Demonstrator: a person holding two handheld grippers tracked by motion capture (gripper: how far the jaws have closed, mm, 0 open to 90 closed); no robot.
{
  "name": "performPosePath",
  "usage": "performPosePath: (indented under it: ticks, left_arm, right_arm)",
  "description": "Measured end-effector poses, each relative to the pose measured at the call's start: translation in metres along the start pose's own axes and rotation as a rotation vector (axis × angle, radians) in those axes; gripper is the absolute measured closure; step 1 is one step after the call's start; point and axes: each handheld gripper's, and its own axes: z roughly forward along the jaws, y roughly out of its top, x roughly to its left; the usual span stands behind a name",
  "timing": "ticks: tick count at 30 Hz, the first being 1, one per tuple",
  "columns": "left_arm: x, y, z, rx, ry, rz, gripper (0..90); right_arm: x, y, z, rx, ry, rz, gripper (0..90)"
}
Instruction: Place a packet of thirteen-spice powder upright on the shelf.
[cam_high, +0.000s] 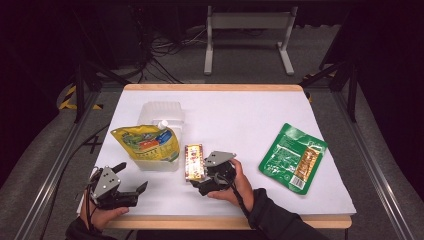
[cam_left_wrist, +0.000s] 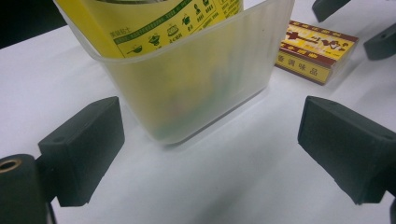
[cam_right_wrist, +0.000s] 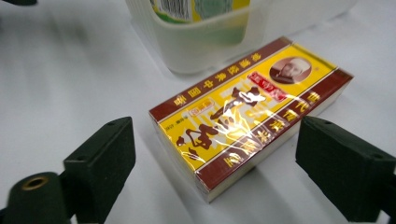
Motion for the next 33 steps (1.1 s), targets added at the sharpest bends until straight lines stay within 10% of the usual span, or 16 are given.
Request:
performPosePath:
  ticks: [15, 33]
  left_arm:
    - [-0.003, -0.001, 0.005, 0.025, -0.026, 0.018, 7.6]
    - [-0.005, -0.001, 0.007, 0.036, -0.043, 0.023, 7.3]
  right_arm:
    - [-0.015, -0.008, 0.000, 0.103, -0.059, -0.063, 16.3]
    - [-0.049, -0.015, -0.022, 0.086, -0.118, 0.023, 37.9]
